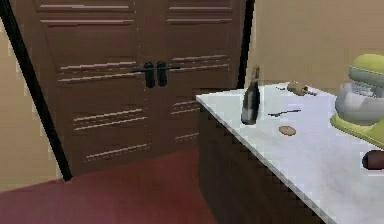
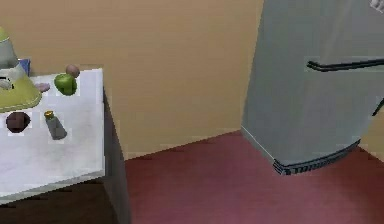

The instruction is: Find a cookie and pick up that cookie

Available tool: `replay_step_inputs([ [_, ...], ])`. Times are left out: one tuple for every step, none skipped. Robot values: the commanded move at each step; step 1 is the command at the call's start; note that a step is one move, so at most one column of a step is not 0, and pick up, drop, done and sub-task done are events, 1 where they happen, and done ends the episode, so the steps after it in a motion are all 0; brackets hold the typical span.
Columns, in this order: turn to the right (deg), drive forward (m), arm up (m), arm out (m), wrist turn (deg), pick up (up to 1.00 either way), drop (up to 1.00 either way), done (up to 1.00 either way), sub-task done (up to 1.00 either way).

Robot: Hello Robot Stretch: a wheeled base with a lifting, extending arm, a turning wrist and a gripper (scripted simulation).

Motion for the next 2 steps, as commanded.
replay_step_inputs([
  [0.0, 0.4, 0.0, 0.0, 0.0, 0.0, 0.0, 0.0, 0.0],
  [-39.0, 0.0, 0.0, 0.0, 0.0, 0.0, 0.0, 0.0, 0.0],
])
